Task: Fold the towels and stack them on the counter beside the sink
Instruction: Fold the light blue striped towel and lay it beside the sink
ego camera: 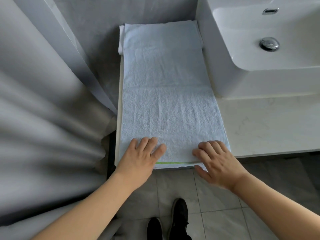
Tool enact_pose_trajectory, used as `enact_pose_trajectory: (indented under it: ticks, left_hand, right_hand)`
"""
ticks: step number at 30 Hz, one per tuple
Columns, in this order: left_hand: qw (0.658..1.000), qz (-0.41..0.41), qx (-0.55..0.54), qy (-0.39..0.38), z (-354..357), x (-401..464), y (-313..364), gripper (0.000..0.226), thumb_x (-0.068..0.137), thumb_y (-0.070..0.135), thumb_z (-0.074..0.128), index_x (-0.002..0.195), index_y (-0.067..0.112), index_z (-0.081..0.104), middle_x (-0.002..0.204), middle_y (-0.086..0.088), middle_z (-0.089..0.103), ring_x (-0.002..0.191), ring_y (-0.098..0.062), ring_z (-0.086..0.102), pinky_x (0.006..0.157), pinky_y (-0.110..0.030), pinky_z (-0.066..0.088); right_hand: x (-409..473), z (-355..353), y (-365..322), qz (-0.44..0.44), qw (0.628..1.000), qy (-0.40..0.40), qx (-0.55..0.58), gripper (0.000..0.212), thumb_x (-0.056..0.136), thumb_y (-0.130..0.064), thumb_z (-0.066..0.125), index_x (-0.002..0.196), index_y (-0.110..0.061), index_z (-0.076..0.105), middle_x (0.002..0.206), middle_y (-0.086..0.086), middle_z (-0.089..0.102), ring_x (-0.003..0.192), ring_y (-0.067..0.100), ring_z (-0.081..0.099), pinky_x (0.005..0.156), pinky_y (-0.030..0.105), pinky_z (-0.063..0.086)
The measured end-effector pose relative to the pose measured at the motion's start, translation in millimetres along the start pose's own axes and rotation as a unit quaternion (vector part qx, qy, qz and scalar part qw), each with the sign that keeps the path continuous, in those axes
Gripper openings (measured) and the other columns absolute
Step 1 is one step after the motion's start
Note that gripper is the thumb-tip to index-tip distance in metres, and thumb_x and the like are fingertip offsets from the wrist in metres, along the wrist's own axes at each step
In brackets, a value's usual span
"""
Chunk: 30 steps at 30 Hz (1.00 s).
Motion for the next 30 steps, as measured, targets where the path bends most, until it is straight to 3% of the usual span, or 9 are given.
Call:
enact_pose_trajectory:
  ticks: [2, 4, 9, 14, 17, 21, 24, 28, 30]
  left_hand:
    - [0.999, -0.007, 0.027, -0.034, 14, -3, 1, 0.095, 0.091, 0.029, 0.057, 0.148, 0.013, -0.017, 0.147, -0.017, 0.0, 0.129, -0.037, 0.012, 0.108, -0.051, 0.027]
    - [0.998, -0.008, 0.042, -0.047, 21, -5, 2, 0.105, 0.092, 0.024, 0.054, 0.143, 0.01, -0.037, 0.147, -0.016, -0.016, 0.134, -0.037, 0.001, 0.113, -0.053, 0.018]
    - [0.997, -0.012, 0.045, -0.06, 24, -5, 4, 0.099, 0.095, 0.024, 0.042, 0.139, 0.008, -0.045, 0.151, -0.017, -0.014, 0.14, -0.038, 0.009, 0.113, -0.05, 0.02]
    - [1.0, 0.014, 0.017, 0.001, 10, -9, -1, 0.092, 0.08, 0.025, 0.055, 0.152, 0.017, -0.003, 0.149, -0.014, 0.017, 0.126, -0.033, 0.026, 0.104, -0.042, 0.029]
    - [0.982, 0.139, 0.061, 0.111, 13, -30, 17, 0.066, 0.067, 0.012, 0.064, 0.127, 0.017, 0.037, 0.126, -0.009, 0.034, 0.105, -0.029, 0.036, 0.094, -0.042, 0.033]
    - [0.979, 0.128, 0.113, 0.107, 27, -33, 14, 0.063, 0.064, 0.013, 0.074, 0.117, 0.014, 0.04, 0.122, -0.01, 0.034, 0.108, -0.03, 0.036, 0.093, -0.041, 0.035]
    - [0.975, 0.13, 0.11, 0.142, 17, -23, 8, 0.049, 0.067, 0.007, 0.071, 0.108, 0.014, 0.044, 0.115, -0.01, 0.04, 0.095, -0.029, 0.04, 0.076, -0.036, 0.046]
    - [0.982, 0.151, -0.024, 0.109, -7, -5, 3, 0.024, 0.062, 0.016, 0.068, 0.085, 0.012, 0.06, 0.087, -0.003, 0.056, 0.07, -0.022, 0.05, 0.05, -0.029, 0.041]
    - [0.982, 0.12, -0.134, 0.056, -15, 5, -2, 0.015, 0.069, 0.02, 0.065, 0.078, 0.02, 0.052, 0.08, 0.005, 0.05, 0.069, -0.018, 0.046, 0.051, -0.027, 0.033]
  right_hand:
    - [-2, 6, 0, 0.026, 1.0, -0.012, -0.005, 0.045, 0.07, -0.038, 0.071, 0.105, -0.011, 0.059, 0.101, 0.012, 0.058, 0.088, 0.034, 0.058, 0.084, 0.045, 0.05]
    - [-2, 10, -2, 0.05, 0.998, -0.03, -0.008, 0.056, 0.066, -0.041, 0.075, 0.108, -0.011, 0.054, 0.104, 0.013, 0.057, 0.091, 0.034, 0.057, 0.089, 0.047, 0.049]
    - [15, 13, -11, 0.109, 0.987, -0.099, -0.062, 0.065, 0.056, -0.043, 0.08, 0.101, -0.008, 0.049, 0.096, 0.018, 0.053, 0.081, 0.035, 0.053, 0.075, 0.046, 0.049]
    - [38, 21, -11, 0.11, 0.971, -0.186, -0.104, 0.061, 0.075, -0.057, 0.065, 0.111, -0.014, 0.042, 0.109, 0.009, 0.043, 0.096, 0.029, 0.044, 0.08, 0.038, 0.036]
    - [36, 22, -8, 0.104, 0.973, -0.184, -0.096, 0.063, 0.079, -0.058, 0.063, 0.116, -0.015, 0.038, 0.115, 0.008, 0.04, 0.102, 0.028, 0.042, 0.085, 0.037, 0.034]
    - [34, 22, -9, 0.102, 0.97, -0.192, -0.107, 0.06, 0.081, -0.056, 0.062, 0.116, -0.015, 0.036, 0.115, 0.008, 0.039, 0.102, 0.028, 0.041, 0.085, 0.037, 0.034]
    - [36, 22, -9, 0.103, 0.967, -0.207, -0.11, 0.059, 0.081, -0.055, 0.062, 0.115, -0.014, 0.036, 0.114, 0.008, 0.039, 0.101, 0.027, 0.041, 0.085, 0.037, 0.035]
    - [44, 17, -9, 0.109, 0.961, -0.231, -0.104, 0.061, 0.079, -0.053, 0.066, 0.117, -0.014, 0.038, 0.113, 0.008, 0.041, 0.099, 0.026, 0.043, 0.079, 0.035, 0.033]
    - [50, 13, -9, 0.105, 0.957, -0.251, -0.104, 0.064, 0.079, -0.052, 0.066, 0.12, -0.014, 0.037, 0.114, 0.008, 0.042, 0.099, 0.026, 0.045, 0.078, 0.034, 0.034]
Point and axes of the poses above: each hand's wrist, its own x-axis towards the middle knuckle, its own z-axis out of the palm, y = z × x, the point moved 6 cm from there along x, towards the middle knuckle
